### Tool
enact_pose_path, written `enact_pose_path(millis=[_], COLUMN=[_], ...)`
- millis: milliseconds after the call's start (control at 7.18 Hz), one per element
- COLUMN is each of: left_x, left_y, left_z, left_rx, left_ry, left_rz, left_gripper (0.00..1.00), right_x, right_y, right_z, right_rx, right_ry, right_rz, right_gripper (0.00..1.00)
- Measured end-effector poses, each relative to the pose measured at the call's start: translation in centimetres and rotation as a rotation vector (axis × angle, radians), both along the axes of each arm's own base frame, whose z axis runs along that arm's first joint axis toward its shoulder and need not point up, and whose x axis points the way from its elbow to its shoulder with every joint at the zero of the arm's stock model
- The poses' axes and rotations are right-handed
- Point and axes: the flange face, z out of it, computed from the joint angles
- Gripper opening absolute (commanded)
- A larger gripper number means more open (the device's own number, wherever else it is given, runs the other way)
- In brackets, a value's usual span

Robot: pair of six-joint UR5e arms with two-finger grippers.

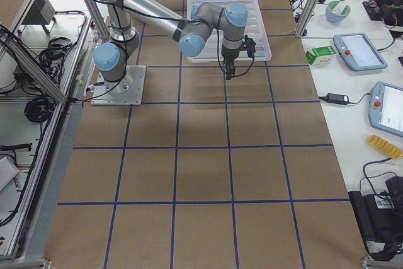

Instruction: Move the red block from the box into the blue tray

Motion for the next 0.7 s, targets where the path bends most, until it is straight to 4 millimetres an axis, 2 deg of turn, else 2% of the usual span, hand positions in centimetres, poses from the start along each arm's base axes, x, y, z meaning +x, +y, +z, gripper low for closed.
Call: enact_pose_path(millis=[279,697], left_x=[-3.5,-8.9], left_y=[2.2,3.7], left_z=[1.6,2.2], left_rx=[-0.004,-0.026], left_ry=[-0.045,-0.055], left_rz=[-0.051,-0.055], left_gripper=[1.0,1.0], right_x=[4.5,11.3], right_y=[-0.3,-0.3], right_z=[-0.2,-0.1], right_rx=[0.003,-0.014], right_ry=[0.0,0.006], right_rz=[-0.023,-0.062], right_gripper=[1.0,1.0])
